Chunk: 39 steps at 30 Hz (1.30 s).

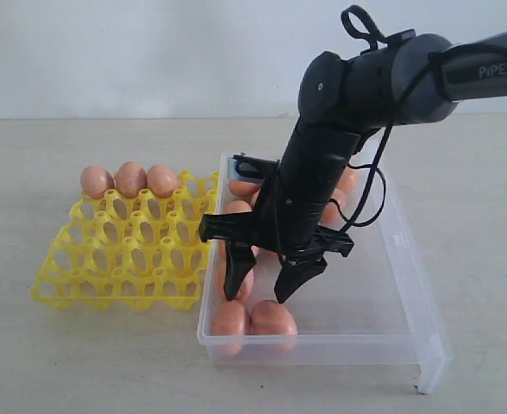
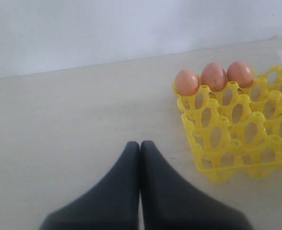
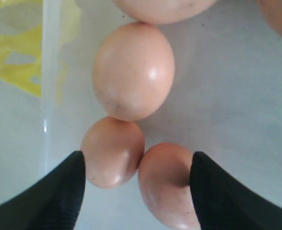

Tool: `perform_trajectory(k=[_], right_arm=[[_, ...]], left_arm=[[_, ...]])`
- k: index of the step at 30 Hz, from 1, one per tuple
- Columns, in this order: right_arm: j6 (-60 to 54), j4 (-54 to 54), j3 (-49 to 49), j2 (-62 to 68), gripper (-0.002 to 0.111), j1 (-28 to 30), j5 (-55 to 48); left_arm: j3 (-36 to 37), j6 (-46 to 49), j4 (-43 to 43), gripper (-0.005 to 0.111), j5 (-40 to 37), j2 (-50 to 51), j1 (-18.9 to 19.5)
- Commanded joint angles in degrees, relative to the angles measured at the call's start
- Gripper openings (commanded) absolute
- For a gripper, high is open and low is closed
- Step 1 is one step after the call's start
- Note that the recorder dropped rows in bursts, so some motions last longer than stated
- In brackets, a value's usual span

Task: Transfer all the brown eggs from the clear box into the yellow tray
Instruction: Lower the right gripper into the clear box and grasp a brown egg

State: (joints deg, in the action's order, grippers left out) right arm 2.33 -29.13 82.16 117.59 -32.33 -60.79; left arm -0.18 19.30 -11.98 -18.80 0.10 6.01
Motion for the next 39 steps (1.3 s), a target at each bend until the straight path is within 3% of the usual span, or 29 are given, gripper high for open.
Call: perform_trajectory(k=[1, 6, 11, 17, 20, 23, 25, 29, 39], right_arm=[[6.26, 2.60, 0.26, -0.20, 0.061, -0.23, 2.63], [7.20, 6.02, 0.26, -0.20, 0.061, -0.23, -0.44], [-3.18, 6.14, 0.26, -0.20, 0.061, -0.23, -5.82], [-4.69, 5.81, 0.26, 1.08, 0.061, -0.23, -2.96], [-4.69, 5.05, 0.26, 4.05, 0.061, -0.35, -7.10], [-3.53, 5.64, 0.26, 4.23, 0.060, -0.35, -3.10], [-1.08, 5.64, 0.26, 4.23, 0.046, -0.35, -0.91], [-0.79, 5.75, 0.26, 4.23, 0.000, -0.35, 0.16], [-0.75, 6.01, 0.26, 3.86, 0.000, -0.35, 2.71]], left_arm=[[0.18, -0.67, -0.15, -0.004, 0.80, -0.10, 0.14], [0.18, -0.67, -0.15, -0.004, 0.80, -0.10, 0.14], [0.18, -0.67, -0.15, -0.004, 0.80, -0.10, 0.14], [0.18, -0.67, -0.15, -0.004, 0.80, -0.10, 0.14], [0.18, -0.67, -0.15, -0.004, 0.80, -0.10, 0.14], [0.18, -0.67, -0.15, -0.004, 0.80, -0.10, 0.14], [0.18, -0.67, -0.15, -0.004, 0.80, -0.10, 0.14], [0.18, -0.67, -0.15, -0.004, 0.80, -0.10, 0.14], [0.18, -0.67, -0.15, -0.004, 0.80, -0.10, 0.14]])
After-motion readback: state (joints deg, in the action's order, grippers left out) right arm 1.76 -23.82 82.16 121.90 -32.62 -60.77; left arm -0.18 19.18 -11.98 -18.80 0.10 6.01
